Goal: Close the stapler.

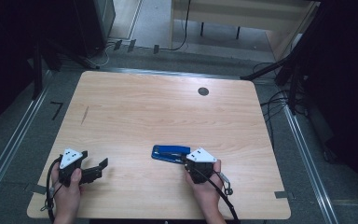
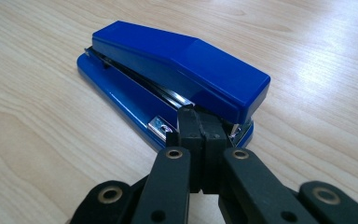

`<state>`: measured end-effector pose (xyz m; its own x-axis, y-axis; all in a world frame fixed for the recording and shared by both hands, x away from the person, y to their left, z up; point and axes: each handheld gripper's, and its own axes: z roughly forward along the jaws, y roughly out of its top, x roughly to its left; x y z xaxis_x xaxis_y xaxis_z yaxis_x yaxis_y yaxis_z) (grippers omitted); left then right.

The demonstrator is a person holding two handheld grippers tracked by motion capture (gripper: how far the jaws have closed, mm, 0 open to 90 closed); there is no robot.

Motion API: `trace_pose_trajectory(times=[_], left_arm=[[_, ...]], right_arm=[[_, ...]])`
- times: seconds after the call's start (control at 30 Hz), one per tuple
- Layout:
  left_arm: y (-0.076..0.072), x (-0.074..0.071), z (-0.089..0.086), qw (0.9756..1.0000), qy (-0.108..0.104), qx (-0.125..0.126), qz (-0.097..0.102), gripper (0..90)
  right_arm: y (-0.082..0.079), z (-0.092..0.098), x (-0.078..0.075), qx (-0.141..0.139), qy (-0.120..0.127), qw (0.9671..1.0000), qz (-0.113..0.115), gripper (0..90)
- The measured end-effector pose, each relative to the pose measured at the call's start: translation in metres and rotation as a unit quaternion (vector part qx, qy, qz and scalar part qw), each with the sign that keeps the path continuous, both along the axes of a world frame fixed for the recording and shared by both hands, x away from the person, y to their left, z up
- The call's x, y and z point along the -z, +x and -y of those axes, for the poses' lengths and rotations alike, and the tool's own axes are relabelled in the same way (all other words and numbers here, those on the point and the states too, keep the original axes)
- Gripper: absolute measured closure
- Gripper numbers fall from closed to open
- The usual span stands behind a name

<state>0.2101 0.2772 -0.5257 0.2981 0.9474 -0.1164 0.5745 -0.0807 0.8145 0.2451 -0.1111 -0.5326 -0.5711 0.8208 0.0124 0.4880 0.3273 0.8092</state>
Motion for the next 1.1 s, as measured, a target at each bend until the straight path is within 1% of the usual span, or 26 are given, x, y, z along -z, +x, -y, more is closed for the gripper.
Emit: trace_pose_trajectory(times=[0.1, 0.17, 0.33, 0.5, 0.63, 0.73, 0.8, 0.9, 0.93, 1.1], left_arm=[[0.000, 0.000, 0.000, 1.0000, 0.000, 0.000, -0.001, 14.1], [0.000, 0.000, 0.000, 1.0000, 0.000, 0.000, -0.001, 14.0], [0.000, 0.000, 0.000, 1.0000, 0.000, 0.000, -0.001, 14.1], [0.000, 0.000, 0.000, 1.0000, 0.000, -0.001, -0.001, 14.1], [0.000, 0.000, -0.001, 1.0000, -0.001, -0.001, -0.001, 14.1], [0.000, 0.000, -0.001, 1.0000, -0.003, -0.001, -0.003, 14.1], [0.000, 0.000, -0.001, 1.0000, -0.002, 0.000, -0.003, 14.1], [0.000, 0.000, -0.001, 1.0000, 0.000, -0.001, -0.002, 14.0], [0.000, 0.000, 0.000, 1.0000, -0.001, 0.000, -0.002, 14.1], [0.000, 0.000, 0.000, 1.0000, -0.001, 0.000, -0.002, 14.1]], right_arm=[[0.003, 0.000, 0.000, 0.002, 0.001, 1.0000, 0.002, 90.0], [0.006, 0.000, 0.000, 0.005, -0.004, 1.0000, 0.003, 90.0], [0.012, 0.000, 0.000, 0.010, -0.002, 0.9999, 0.005, 90.0], [0.015, 0.001, 0.000, 0.012, 0.001, 0.9999, 0.001, 90.0], [0.016, 0.005, 0.001, 0.015, 0.018, 0.9997, -0.011, 90.0], [0.012, 0.012, -0.001, 0.010, 0.031, 0.9994, -0.016, 90.0], [0.009, 0.017, -0.003, 0.008, 0.043, 0.9989, -0.014, 90.0], [0.004, 0.026, -0.007, 0.010, 0.051, 0.9986, -0.011, 89.9], [0.003, 0.029, -0.009, 0.010, 0.053, 0.9985, -0.009, 85.6], [-0.001, 0.043, -0.017, 0.007, 0.063, 0.9980, -0.003, 74.5]])
